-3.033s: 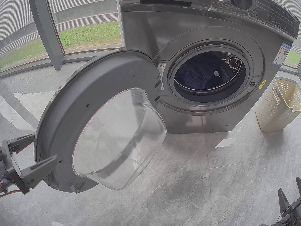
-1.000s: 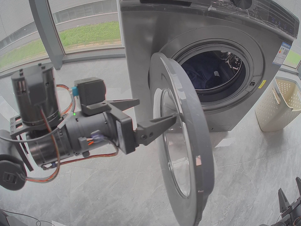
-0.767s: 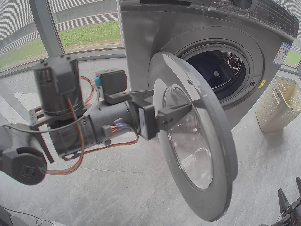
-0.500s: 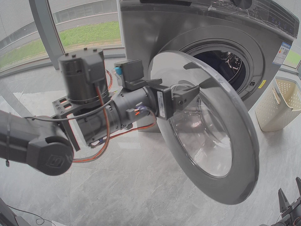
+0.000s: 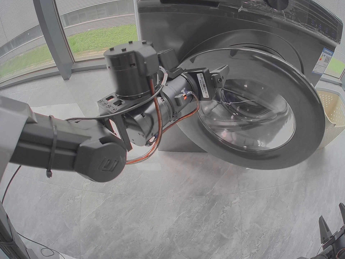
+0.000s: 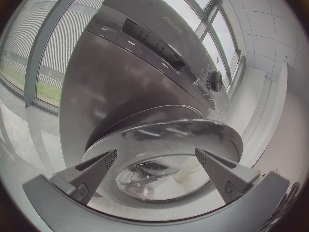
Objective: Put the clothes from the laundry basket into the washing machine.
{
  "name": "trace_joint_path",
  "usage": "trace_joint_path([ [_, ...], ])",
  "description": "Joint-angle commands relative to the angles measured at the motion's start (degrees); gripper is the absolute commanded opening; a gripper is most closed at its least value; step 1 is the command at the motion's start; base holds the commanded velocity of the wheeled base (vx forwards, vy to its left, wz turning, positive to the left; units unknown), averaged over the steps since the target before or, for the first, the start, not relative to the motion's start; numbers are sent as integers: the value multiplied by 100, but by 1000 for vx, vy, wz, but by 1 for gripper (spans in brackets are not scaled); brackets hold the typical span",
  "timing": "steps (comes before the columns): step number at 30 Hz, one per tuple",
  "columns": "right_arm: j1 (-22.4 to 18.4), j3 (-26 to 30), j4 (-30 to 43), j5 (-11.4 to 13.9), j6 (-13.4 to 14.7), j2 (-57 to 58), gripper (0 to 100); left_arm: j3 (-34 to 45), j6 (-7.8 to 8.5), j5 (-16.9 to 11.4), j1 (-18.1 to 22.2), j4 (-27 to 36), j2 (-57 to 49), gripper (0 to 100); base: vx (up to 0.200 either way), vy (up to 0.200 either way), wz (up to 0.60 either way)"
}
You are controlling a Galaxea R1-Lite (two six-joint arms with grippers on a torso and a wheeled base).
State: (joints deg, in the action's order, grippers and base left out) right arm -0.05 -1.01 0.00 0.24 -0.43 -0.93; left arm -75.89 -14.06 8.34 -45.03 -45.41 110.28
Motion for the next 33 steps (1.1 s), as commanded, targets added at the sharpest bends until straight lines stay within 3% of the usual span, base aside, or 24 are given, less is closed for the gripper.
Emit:
trace_joint_path([
  [1, -4, 92, 0, 2, -1, 40, 100, -14, -1, 98, 3, -21, 82, 100, 0, 0, 0],
  [9, -4, 92, 0, 2, -1, 40, 100, 1058, 8, 142, -111, 50, -692, 100, 0, 0, 0],
  [18, -4, 92, 0, 2, -1, 40, 100, 4222, 210, 151, -225, -47, -2977, 100, 0, 0, 0],
  [21, -4, 92, 0, 2, -1, 40, 100, 5005, 448, 142, -225, -47, -3645, 100, 0, 0, 0],
  [25, 5, 92, 0, 2, -1, 40, 100, 5875, 711, 107, -93, -38, -4506, 100, 0, 0, 0],
  [33, -13, 92, 0, 2, -10, 22, 100, 7017, 711, 1, 548, 252, -6563, 100, 0, 0, 0],
])
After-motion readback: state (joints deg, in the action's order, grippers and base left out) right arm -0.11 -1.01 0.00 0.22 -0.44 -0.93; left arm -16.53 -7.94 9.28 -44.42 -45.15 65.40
